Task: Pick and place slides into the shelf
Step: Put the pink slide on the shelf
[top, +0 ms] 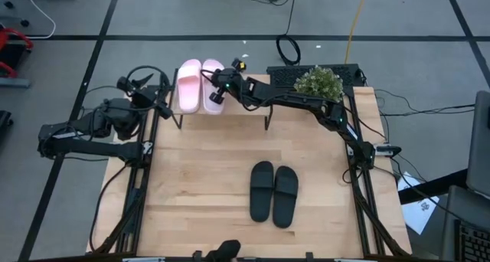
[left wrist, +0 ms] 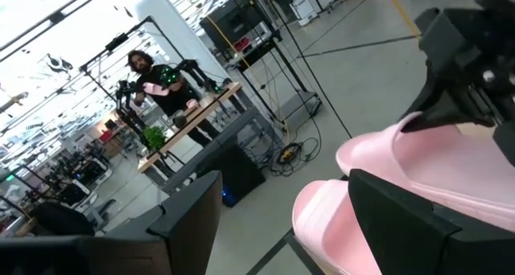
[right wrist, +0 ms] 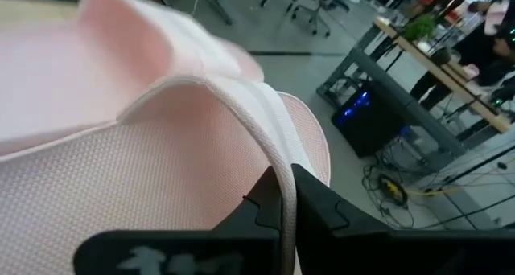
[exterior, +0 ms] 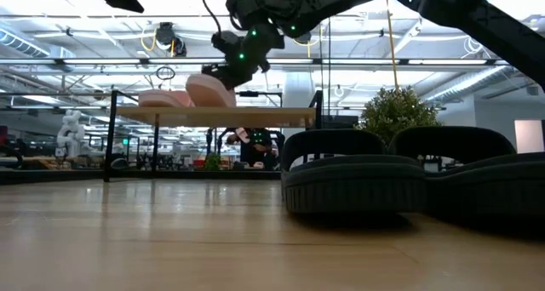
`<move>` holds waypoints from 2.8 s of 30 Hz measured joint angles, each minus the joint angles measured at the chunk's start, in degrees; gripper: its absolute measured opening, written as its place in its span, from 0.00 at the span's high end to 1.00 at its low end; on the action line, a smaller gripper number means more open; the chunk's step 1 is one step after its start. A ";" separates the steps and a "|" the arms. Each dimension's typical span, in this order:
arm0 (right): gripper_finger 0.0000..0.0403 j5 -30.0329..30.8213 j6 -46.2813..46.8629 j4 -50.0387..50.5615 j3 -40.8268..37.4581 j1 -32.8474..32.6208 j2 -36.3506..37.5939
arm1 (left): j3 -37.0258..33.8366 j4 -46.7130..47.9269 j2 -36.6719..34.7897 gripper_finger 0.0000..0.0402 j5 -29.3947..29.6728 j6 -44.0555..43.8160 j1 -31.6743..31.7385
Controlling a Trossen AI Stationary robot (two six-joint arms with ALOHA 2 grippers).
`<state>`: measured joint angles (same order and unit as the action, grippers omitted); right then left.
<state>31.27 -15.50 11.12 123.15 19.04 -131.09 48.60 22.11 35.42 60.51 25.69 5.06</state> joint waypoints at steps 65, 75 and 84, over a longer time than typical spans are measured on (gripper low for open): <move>0.94 -5.97 1.35 -10.87 -0.79 -0.34 -3.87 | 0.00 -0.07 2.08 0.32 -0.86 -0.02 0.00; 0.80 -6.24 1.37 -11.15 -0.79 -0.40 -3.87 | 0.00 -0.08 2.08 0.32 -0.87 -0.02 0.00; 0.62 -7.70 1.39 -14.43 -0.79 -0.53 -3.87 | 0.00 -0.07 2.06 0.32 -0.87 -0.26 0.00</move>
<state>23.57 -14.11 -3.31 122.37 18.51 -134.96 48.60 22.04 37.48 59.64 25.43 5.06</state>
